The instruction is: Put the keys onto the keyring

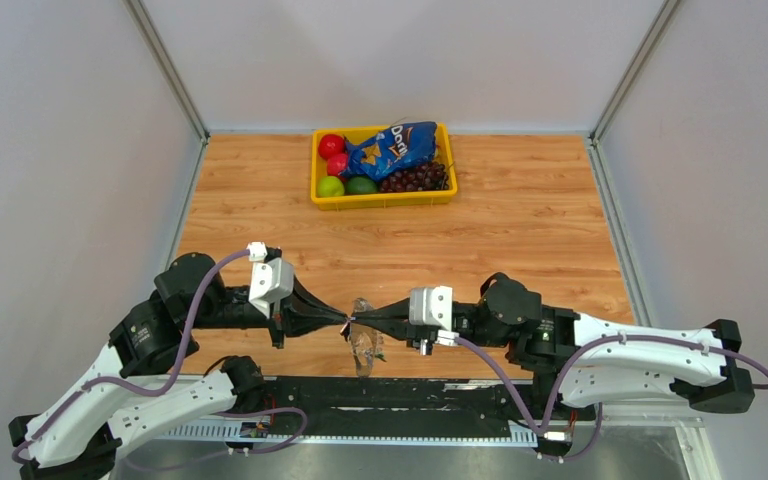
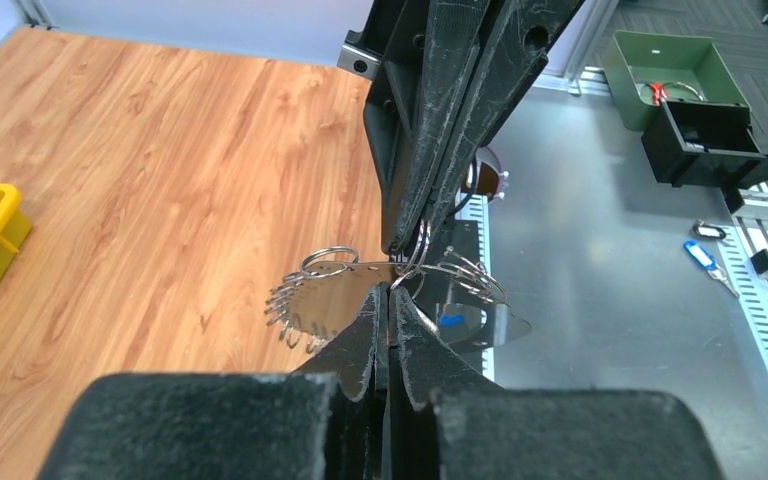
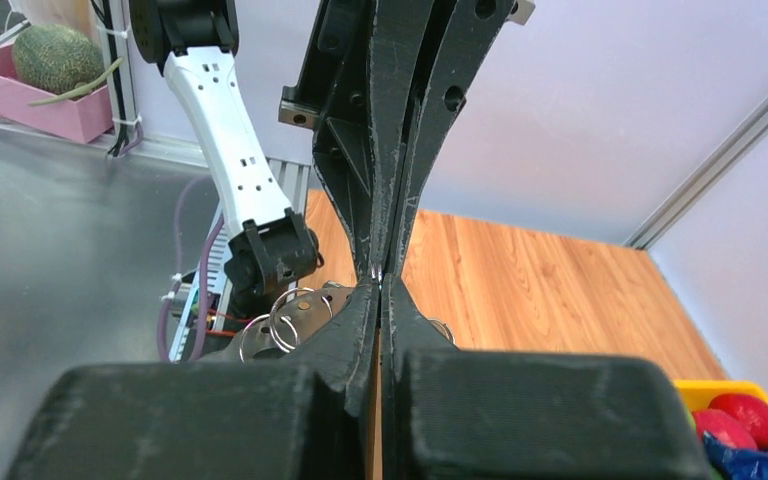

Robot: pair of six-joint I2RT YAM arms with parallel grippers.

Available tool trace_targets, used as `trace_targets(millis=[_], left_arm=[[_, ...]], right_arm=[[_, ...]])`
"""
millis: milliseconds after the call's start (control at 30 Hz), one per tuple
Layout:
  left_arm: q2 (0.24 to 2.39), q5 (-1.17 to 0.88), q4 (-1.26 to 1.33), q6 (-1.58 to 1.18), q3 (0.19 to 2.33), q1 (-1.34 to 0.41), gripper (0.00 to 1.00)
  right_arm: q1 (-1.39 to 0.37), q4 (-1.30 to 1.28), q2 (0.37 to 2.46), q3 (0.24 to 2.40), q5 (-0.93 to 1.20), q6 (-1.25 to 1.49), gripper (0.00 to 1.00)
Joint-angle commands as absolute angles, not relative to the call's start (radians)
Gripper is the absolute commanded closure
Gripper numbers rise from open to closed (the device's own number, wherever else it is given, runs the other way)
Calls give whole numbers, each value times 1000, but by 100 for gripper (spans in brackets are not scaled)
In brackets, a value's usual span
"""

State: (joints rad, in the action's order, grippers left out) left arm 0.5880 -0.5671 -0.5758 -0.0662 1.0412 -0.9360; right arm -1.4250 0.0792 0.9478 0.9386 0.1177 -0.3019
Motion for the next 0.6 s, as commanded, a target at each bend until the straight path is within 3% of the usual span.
trace_targets(millis=[0, 567], left_arm=[[608, -578, -531, -75, 1041, -937, 100], [624, -662, -446, -124, 1052, -938, 100]], right_arm=[[-1434, 363, 927, 895, 175, -344, 100], [-1435, 949, 977, 684, 282, -372, 100]])
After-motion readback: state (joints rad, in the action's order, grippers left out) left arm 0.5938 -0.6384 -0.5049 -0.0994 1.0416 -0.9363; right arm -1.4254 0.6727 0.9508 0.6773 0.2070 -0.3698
